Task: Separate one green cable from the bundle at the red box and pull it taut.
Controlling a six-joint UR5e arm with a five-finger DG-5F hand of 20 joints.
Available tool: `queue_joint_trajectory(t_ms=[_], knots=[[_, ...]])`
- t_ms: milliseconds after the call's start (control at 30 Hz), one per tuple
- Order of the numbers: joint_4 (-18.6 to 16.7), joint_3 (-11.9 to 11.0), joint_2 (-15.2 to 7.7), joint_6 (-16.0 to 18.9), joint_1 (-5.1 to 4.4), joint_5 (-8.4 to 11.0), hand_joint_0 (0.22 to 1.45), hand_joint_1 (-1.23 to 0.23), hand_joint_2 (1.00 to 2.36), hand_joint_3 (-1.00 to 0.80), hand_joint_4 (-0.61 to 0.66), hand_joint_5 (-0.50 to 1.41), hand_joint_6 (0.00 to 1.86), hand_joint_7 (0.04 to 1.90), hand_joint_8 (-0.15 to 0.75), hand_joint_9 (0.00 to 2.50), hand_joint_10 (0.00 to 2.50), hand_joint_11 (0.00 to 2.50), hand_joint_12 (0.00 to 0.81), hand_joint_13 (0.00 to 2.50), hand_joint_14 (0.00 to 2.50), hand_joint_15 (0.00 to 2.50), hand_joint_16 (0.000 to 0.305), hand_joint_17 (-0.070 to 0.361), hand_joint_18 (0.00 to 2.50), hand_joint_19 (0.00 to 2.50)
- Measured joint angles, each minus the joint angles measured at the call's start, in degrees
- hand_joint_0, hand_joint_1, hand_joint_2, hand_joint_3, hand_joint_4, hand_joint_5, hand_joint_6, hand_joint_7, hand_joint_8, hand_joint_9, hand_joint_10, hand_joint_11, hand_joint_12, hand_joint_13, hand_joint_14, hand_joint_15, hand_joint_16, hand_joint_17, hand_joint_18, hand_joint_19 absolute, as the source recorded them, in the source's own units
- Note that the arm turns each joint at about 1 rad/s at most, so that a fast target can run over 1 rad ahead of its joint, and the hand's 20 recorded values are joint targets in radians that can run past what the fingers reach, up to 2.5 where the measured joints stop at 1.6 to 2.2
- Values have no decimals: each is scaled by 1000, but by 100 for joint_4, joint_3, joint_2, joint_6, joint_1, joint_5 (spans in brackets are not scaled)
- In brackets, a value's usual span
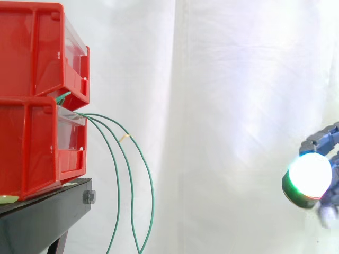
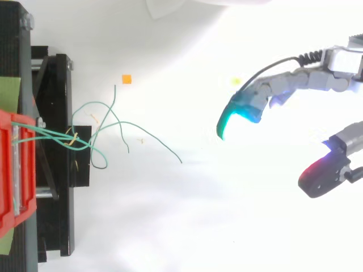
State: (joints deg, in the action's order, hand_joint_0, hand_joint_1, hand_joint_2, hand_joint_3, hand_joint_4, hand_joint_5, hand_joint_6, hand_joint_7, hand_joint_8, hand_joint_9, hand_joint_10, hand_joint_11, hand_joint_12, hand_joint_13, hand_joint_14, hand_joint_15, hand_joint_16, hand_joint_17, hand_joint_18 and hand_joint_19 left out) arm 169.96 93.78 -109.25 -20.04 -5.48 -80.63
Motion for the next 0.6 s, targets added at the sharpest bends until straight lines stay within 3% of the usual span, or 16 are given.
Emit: queue_joint_trajectory(t_ms=[67, 233, 600], knots=[[-1, 0, 2, 0, 0, 1, 519, -741, 1000, -500, 208, -197, 502, 695, 268, 925, 16, 629, 345, 864, 21, 646, 45, 101, 617, 663], [-2, 0, 1, 0, 0, 3, 559, -663, 1000, -500, 220, -175, 502, 714, 274, 1094, 20, 702, 366, 1010, 23, 680, 46, 103, 748, 718], [-3, 0, 1, 0, 0, 1, 563, -559, 1000, -500, 266, -196, 502, 672, 329, 996, 19, 566, 427, 962, 19, 598, 48, 109, 796, 776]])
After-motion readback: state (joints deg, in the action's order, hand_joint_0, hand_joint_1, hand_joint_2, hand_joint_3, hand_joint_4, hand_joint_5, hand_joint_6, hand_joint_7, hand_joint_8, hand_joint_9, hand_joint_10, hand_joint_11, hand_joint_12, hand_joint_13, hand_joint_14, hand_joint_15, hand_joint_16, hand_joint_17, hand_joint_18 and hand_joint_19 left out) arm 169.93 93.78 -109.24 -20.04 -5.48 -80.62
